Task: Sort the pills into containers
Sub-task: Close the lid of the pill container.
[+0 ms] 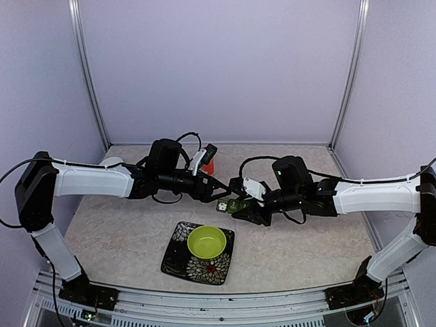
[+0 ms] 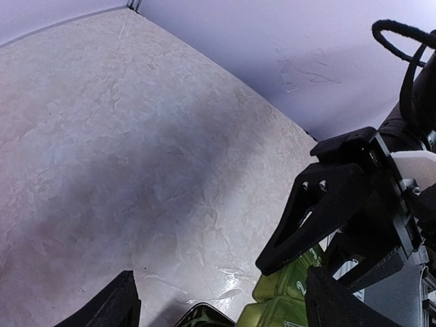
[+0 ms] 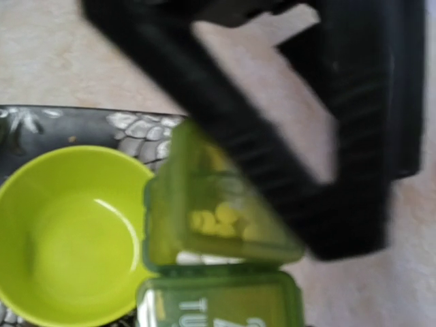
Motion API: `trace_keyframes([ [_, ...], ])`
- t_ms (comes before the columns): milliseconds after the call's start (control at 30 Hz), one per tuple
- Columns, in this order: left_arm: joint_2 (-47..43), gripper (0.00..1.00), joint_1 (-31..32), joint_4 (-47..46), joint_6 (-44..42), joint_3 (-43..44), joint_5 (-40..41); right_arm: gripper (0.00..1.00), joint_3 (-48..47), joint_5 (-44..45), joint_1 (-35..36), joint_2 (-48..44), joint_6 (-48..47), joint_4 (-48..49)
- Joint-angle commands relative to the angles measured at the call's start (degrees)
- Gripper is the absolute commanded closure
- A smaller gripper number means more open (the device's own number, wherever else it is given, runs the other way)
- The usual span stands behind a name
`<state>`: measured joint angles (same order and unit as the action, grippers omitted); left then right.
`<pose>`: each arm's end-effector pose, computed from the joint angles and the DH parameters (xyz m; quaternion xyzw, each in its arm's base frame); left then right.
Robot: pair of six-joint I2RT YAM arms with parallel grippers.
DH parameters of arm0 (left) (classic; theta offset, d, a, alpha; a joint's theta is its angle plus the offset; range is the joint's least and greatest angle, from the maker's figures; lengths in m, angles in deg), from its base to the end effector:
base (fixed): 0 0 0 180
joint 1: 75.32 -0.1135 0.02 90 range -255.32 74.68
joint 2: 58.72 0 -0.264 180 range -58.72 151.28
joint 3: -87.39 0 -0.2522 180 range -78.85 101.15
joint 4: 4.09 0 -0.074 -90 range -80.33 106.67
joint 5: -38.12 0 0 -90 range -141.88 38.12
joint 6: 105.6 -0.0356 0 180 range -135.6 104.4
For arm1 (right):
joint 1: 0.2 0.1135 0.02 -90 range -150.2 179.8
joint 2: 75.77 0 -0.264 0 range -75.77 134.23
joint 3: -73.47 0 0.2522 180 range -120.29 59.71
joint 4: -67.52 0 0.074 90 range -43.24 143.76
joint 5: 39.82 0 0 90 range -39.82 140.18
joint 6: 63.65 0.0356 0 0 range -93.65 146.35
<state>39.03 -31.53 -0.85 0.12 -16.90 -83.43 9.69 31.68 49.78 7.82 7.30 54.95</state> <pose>0.2641 -0.2790 0.2359 0.3383 0.7533 -0.4550 0.3332 0.1964 0.2514 0.2327 -0.5539 0.6687 0.2626 0.4209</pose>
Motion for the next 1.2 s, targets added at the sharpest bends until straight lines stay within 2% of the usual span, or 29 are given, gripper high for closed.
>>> trace_keyframes([
  [0,-1.68,0.19,0.70,1.51,-1.22,-0.34,-1.28,0.71,-2.31,4.76,-0.76,0.01,1.45,-0.35],
  [333,-0.47,0.22,0.36,-1.10,1.70,-1.13,-4.62,0.72,-0.58,6.70,-0.87,-3.60,0.89,2.07],
  [700,1.66,0.31,-0.10,-6.65,7.92,-1.15,-10.62,0.73,2.46,6.51,-0.78,-7.15,-0.25,5.59],
  [867,2.35,0.41,-0.28,-7.92,9.94,-0.97,-12.50,0.74,2.46,7.78,-0.82,-6.32,-0.38,5.79],
  [1167,3.04,0.66,-0.37,-7.44,10.67,-0.98,-13.44,0.74,2.42,9.31,-0.83,-6.07,-0.32,6.04],
])
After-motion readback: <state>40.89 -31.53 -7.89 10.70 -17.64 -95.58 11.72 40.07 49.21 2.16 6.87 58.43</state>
